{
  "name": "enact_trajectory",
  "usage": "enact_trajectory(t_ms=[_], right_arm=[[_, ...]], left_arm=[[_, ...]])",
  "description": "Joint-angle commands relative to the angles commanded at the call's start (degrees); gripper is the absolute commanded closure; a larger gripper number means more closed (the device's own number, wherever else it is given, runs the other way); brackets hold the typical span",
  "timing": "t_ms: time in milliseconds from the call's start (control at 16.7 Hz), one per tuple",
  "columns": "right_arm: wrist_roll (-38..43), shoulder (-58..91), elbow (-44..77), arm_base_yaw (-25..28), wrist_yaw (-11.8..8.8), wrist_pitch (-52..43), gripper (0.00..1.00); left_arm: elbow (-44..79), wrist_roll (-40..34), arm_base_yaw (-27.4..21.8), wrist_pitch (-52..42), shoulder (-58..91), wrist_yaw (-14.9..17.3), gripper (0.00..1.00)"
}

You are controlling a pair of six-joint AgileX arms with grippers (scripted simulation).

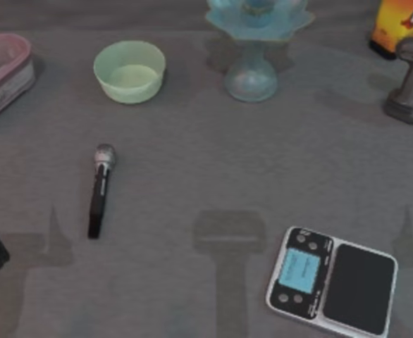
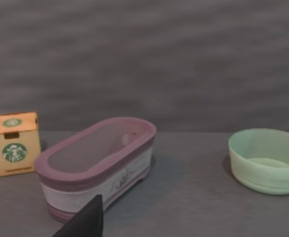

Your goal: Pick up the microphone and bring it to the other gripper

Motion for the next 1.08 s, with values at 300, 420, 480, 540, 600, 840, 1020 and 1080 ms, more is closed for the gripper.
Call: enact_trajectory(t_ms=[300,420,480,540,600,840,1020,1080], right_arm=[[0.0,0.0,0.0,0.0,0.0,0.0,0.0],[0.0,0.0,0.0,0.0,0.0,0.0,0.0],[0.0,0.0,0.0,0.0,0.0,0.0,0.0],[0.0,0.0,0.0,0.0,0.0,0.0,0.0],[0.0,0.0,0.0,0.0,0.0,0.0,0.0],[0.0,0.0,0.0,0.0,0.0,0.0,0.0],[0.0,0.0,0.0,0.0,0.0,0.0,0.0],[0.0,0.0,0.0,0.0,0.0,0.0,0.0]], left_arm=[[3.1,-0.57,-0.96,-2.6,3.56,0.14,0.0],[7.52,-1.42,-2.12,-6.2,9.01,0.13,0.0],[10.34,-1.99,-2.79,-8.4,12.65,0.08,0.0],[13.51,-2.64,-3.51,-10.8,16.9,0.0,0.0],[16.99,-3.37,-4.26,-13.34,21.73,-0.11,0.0],[32.98,-6.75,-7.62,-24.12,44.68,-0.49,0.0],[45.83,-9.38,-10.34,-32.04,63.05,-0.54,0.0],[50.03,-10.21,-11.24,-34.58,68.95,-0.52,0.0]])
